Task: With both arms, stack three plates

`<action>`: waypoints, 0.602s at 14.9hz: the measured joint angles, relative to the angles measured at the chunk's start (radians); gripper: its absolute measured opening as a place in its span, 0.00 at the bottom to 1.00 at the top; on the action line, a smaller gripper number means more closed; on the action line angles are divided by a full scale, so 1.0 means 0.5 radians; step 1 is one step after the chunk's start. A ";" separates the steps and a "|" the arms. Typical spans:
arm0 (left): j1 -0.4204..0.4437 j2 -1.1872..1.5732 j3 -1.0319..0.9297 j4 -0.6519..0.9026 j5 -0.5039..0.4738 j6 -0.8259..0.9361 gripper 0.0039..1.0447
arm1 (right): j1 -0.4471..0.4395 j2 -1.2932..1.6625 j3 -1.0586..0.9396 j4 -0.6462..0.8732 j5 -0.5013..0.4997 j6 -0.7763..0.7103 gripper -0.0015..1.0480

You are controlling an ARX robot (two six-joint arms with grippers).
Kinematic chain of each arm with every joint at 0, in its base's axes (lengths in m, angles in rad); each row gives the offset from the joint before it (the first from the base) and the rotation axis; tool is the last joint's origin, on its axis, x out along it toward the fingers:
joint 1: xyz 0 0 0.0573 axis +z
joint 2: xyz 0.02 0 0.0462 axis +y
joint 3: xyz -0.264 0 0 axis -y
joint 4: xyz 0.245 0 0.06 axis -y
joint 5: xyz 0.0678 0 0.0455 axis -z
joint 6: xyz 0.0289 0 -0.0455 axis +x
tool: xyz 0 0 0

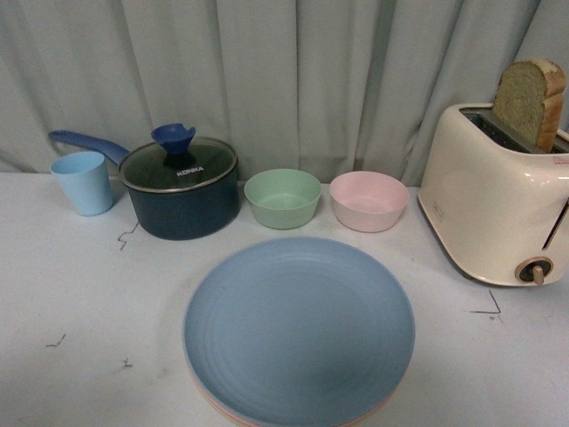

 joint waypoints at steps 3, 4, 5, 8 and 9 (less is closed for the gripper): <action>0.000 0.000 0.000 0.000 0.000 0.001 0.94 | 0.005 -0.299 -0.347 0.686 0.431 -0.352 0.73; 0.000 0.000 0.000 0.000 0.000 0.001 0.94 | 0.048 -0.507 -0.493 0.692 0.532 -0.466 0.61; 0.000 0.000 0.000 0.000 -0.001 0.000 0.94 | 0.079 -0.629 -0.546 0.715 0.584 -0.515 0.50; 0.000 0.000 0.000 0.000 0.000 0.001 0.94 | 0.150 -0.775 -0.690 0.703 0.659 -0.561 0.24; 0.000 0.000 0.000 0.000 0.000 0.001 0.94 | 0.178 -0.832 -0.763 0.670 0.689 -0.569 0.12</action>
